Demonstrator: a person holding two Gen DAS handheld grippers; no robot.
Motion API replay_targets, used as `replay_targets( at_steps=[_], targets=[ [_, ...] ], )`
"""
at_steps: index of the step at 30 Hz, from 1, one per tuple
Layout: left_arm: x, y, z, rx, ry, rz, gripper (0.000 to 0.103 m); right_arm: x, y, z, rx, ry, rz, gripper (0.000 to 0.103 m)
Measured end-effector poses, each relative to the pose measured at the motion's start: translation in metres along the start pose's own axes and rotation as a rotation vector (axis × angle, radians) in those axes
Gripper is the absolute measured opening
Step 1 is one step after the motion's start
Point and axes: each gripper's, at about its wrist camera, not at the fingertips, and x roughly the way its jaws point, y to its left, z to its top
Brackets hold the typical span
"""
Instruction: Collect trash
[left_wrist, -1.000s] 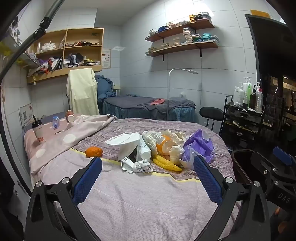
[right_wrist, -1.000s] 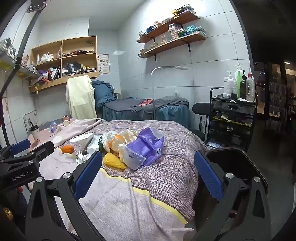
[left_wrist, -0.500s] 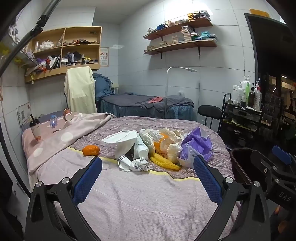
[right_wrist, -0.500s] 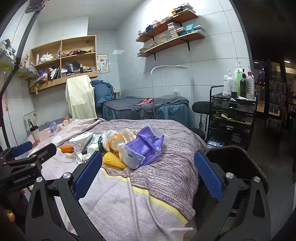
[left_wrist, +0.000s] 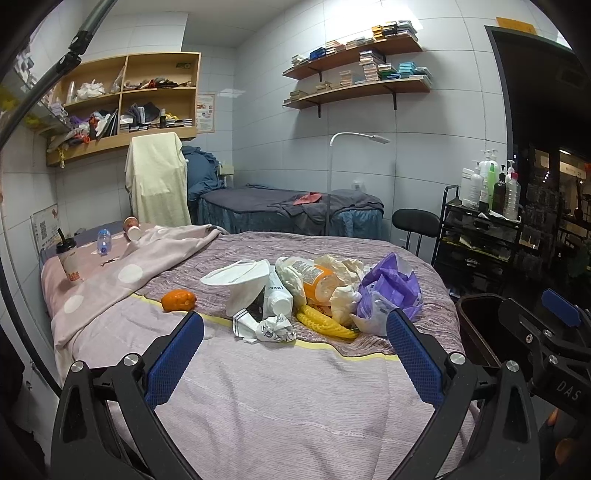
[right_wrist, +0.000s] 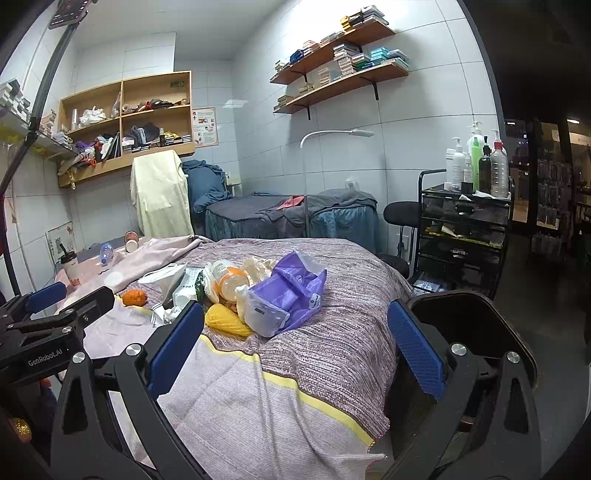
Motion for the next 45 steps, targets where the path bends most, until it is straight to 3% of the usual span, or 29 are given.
replay_targets(
  at_steps=[45],
  targets=[
    [0.0013,-0.0074,-0.0041,-0.003,0.017,-0.009,0.097,0.0009,0.0022,-0.0024,0.006,0.006,0.001,0.098]
  ],
)
